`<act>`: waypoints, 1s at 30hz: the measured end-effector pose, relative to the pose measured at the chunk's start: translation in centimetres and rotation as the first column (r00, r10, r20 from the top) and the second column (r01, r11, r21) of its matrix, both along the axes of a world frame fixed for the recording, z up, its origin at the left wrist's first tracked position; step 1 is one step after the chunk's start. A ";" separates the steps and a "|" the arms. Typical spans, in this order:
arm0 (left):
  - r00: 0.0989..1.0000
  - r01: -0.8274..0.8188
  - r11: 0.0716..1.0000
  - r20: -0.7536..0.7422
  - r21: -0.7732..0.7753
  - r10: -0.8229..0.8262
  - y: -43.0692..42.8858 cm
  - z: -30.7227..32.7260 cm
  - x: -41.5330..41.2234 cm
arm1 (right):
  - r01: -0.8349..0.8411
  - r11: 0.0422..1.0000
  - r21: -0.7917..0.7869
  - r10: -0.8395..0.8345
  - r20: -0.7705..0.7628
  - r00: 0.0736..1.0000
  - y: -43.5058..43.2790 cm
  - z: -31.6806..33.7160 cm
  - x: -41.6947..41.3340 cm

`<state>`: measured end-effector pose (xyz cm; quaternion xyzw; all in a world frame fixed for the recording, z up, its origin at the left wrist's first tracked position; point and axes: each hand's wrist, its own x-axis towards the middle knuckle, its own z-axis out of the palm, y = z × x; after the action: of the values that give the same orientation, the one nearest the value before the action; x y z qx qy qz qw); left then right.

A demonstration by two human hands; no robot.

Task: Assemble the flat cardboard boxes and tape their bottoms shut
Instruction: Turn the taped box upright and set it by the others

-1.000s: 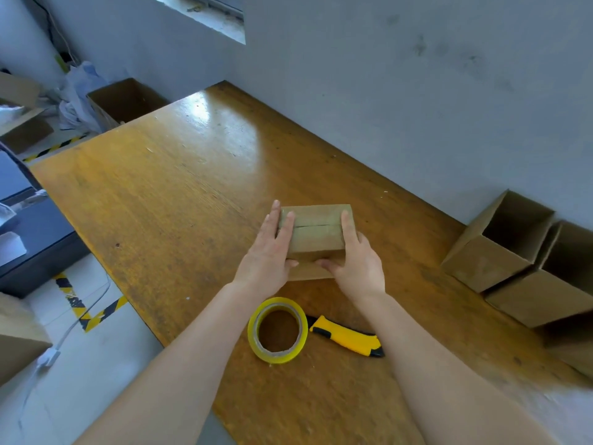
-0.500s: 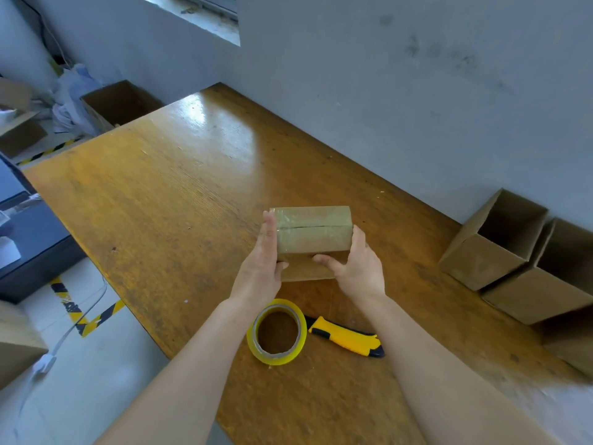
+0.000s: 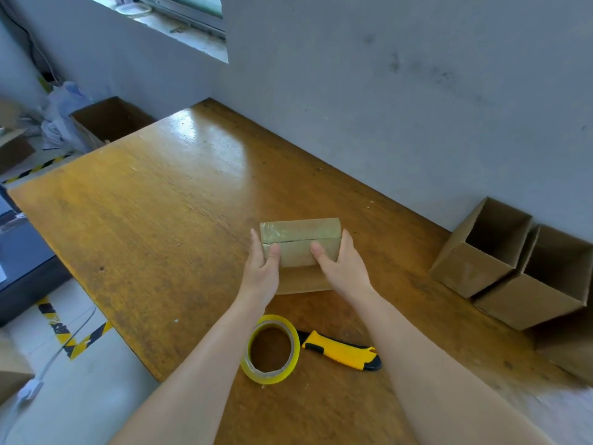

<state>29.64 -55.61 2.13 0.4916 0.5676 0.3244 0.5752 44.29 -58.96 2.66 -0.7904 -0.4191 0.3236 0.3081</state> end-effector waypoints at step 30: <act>0.918 0.378 0.924 -0.148 0.053 -0.367 -2.1 -1.2 -0.7 | 0.259 0.954 -0.151 -0.299 -0.413 0.860 -3.5 0.3 2.1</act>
<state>28.92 -57.74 0.90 0.6343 0.4876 0.1975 0.5665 46.39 -62.50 2.97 -0.7644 -0.2066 0.4608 0.4009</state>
